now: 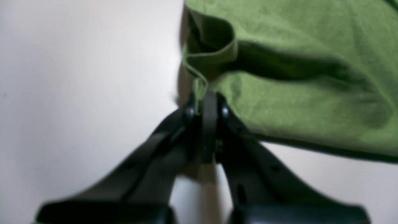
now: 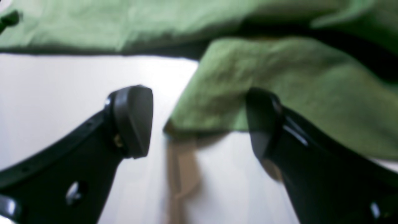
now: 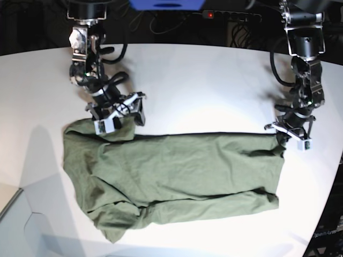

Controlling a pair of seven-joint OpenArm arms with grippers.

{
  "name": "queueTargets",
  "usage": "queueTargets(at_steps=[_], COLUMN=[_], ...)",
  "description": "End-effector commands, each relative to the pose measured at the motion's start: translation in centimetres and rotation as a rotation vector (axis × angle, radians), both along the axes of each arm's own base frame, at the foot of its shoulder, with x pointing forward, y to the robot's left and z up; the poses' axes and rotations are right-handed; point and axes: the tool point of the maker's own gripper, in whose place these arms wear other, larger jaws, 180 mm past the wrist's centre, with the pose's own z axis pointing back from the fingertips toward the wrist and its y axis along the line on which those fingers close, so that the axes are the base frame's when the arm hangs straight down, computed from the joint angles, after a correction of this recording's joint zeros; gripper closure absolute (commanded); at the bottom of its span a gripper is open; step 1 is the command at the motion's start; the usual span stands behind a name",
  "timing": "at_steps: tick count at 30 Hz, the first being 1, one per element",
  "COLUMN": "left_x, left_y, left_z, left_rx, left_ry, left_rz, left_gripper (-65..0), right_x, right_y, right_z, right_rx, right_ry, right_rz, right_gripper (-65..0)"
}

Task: Layout the t-shirt on the table in an organized manner, then fold the t-shirt properly
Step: 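Move both grippers to the t-shirt's shoulder corners and grasp, then pull the shoulder corners apart with both grippers to flatten the shirt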

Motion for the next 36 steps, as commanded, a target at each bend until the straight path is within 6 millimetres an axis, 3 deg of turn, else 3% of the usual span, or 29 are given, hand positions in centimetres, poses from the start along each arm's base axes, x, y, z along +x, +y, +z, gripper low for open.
queueTargets(at_steps=[1, 4, 6, 9, 13, 14, 17, 20, 25, 29, 32, 36], left_x=[-0.7, -0.7, -0.7, -0.7, -0.6, -0.6, -0.4, -0.1, -1.0, -1.6, -2.2, -2.9], left_y=[0.1, 0.1, 0.1, 0.1, 0.0, 0.0, 0.0, -0.7, -0.9, -0.3, 1.3, 2.2], left_z=[-0.9, -0.9, -0.9, -0.9, -0.8, -0.8, -0.2, 1.9, 7.8, 13.1, 16.4, 18.5], left_rx=[0.017, 0.017, 0.017, 0.015, 0.012, 0.012, 0.017, 0.044, 0.104, 0.145, 0.170, 0.194], left_ry=[0.065, 0.065, 0.065, 0.064, 0.062, 0.062, 0.043, -0.014, -0.164, -0.230, -0.274, -0.290], left_rz=[-0.016, -0.016, -0.016, -0.015, -0.015, -0.015, -0.020, -0.054, -0.074, -0.052, 0.009, 0.044], left_gripper=[-0.2, -0.2, -0.2, -0.2, -0.2, -0.2, -0.2, -0.2, -0.2, -0.2, -0.2, -0.2], right_x=[0.0, -0.1, -0.1, -0.2, -1.1, -1.4, -1.9, -1.6, -0.6, -0.3, -0.1, 0.2], right_y=[-0.1, -0.1, 0.0, 0.0, -0.3, -0.8, -1.6, -2.6, -3.4, -4.7, -6.4, -7.9], right_z=[-0.1, -0.2, -0.1, -0.3, -1.0, -1.1, 0.2, 4.1, 12.8, 17.6, 18.8, 19.4], right_rx=[-0.001, -0.001, -0.001, -0.001, -0.005, -0.017, -0.047, -0.097, -0.181, -0.233, -0.252, -0.273], right_ry=[0.004, 0.007, 0.007, 0.013, 0.035, 0.038, -0.001, -0.106, -0.339, -0.467, -0.493, -0.507], right_rz=[0.003, 0.003, 0.004, 0.005, 0.001, 0.000, 0.004, 0.013, 0.032, 0.007, -0.040, -0.079], right_gripper=[-46.8, -45.5, -40.6, -27.3, -2.0, 0.0, 0.0, 0.0, 0.0, 0.0, 0.0, 0.0])
